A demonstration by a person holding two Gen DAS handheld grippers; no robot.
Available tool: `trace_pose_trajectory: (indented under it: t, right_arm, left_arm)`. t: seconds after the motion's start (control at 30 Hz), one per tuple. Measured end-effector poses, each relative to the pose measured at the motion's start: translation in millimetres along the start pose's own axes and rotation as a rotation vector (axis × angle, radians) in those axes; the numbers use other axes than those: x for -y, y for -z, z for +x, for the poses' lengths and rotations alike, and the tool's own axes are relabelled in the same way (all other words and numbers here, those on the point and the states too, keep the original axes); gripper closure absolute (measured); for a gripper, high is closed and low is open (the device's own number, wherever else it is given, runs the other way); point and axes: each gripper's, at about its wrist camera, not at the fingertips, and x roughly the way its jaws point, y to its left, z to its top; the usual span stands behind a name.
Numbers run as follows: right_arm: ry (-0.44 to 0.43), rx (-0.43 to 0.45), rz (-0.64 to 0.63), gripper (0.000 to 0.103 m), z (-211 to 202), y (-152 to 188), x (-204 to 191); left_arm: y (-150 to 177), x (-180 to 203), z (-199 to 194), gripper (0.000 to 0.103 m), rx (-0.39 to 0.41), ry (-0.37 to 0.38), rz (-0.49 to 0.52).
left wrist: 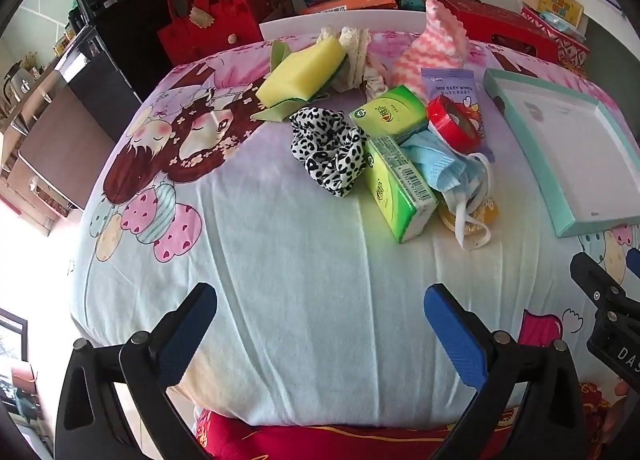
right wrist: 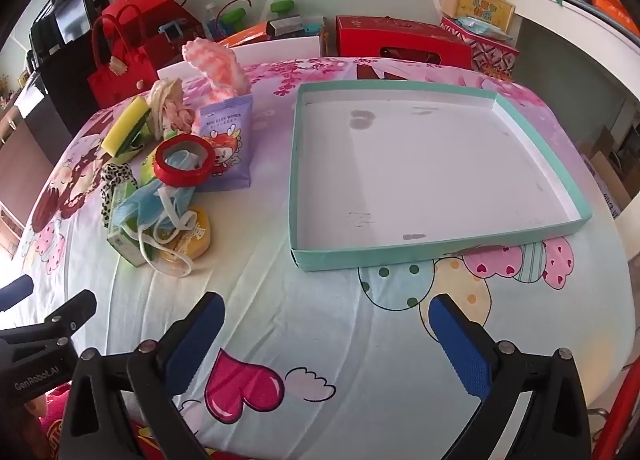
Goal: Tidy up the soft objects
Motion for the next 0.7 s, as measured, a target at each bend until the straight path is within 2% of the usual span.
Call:
trace_pose_trajectory:
  t: [0.7]
  right_arm:
    - [0.001, -0.004, 0.029, 0.0, 0.2, -0.7, 4.1]
  left_arm:
    - [-1.0, 1.7, 0.1, 0.0, 0.003, -0.007, -0.013]
